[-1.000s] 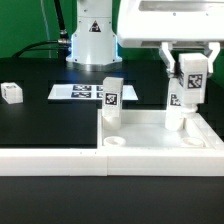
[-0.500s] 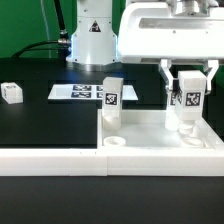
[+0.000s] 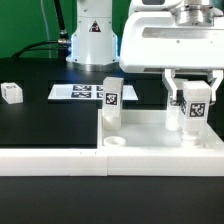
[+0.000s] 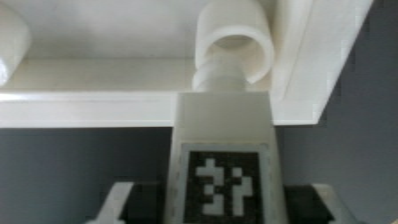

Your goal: Assemble square table

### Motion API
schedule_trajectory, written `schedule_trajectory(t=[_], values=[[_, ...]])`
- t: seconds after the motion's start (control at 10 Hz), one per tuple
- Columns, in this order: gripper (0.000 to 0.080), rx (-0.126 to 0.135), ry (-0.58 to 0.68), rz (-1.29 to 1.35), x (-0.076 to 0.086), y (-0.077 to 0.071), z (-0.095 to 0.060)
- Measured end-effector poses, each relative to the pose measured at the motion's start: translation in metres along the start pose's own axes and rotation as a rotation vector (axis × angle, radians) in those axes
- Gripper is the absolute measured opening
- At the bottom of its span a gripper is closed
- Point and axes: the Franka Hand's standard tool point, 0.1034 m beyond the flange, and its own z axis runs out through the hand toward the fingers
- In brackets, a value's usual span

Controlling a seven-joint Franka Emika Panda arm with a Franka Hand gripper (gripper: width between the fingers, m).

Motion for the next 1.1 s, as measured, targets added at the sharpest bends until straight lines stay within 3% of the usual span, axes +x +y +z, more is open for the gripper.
schedule_trajectory(t=[0.5,1.1], values=[[0.029,0.014,0.013,-0.014,-0.002,-0.016,-0.001],[0.029,0.015,0.018,-0.031,-0.009,-0.015,-0.005]])
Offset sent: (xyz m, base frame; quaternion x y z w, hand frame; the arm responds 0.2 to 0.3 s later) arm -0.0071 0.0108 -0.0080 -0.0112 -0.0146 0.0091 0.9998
